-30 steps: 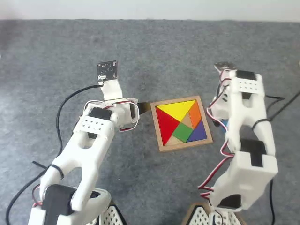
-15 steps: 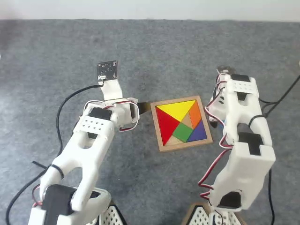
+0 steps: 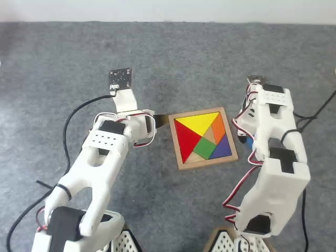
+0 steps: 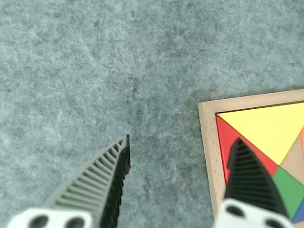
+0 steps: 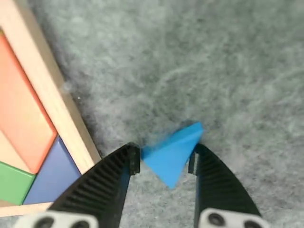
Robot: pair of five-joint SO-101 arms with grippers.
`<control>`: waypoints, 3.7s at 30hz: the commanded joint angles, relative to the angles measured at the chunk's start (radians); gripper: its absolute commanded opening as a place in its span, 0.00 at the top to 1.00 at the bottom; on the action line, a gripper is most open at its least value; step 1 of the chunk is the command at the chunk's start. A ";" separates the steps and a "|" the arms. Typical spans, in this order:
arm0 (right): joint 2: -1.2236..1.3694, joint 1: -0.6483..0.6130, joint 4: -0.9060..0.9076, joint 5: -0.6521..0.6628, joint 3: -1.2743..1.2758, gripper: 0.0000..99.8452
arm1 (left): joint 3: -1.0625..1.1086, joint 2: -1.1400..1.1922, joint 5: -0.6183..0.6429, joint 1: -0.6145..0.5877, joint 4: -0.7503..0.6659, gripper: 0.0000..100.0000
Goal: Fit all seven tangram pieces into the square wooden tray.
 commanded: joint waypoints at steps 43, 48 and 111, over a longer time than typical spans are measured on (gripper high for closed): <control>-0.050 0.018 -0.036 0.048 0.021 0.91 | -0.024 -0.037 -0.011 0.002 0.000 0.68; -0.054 0.019 -0.025 0.048 0.014 0.91 | -0.024 -0.037 -0.011 0.002 0.000 0.68; 0.117 -0.024 0.090 -0.416 -0.238 0.88 | -0.022 -0.037 -0.011 0.003 0.000 0.68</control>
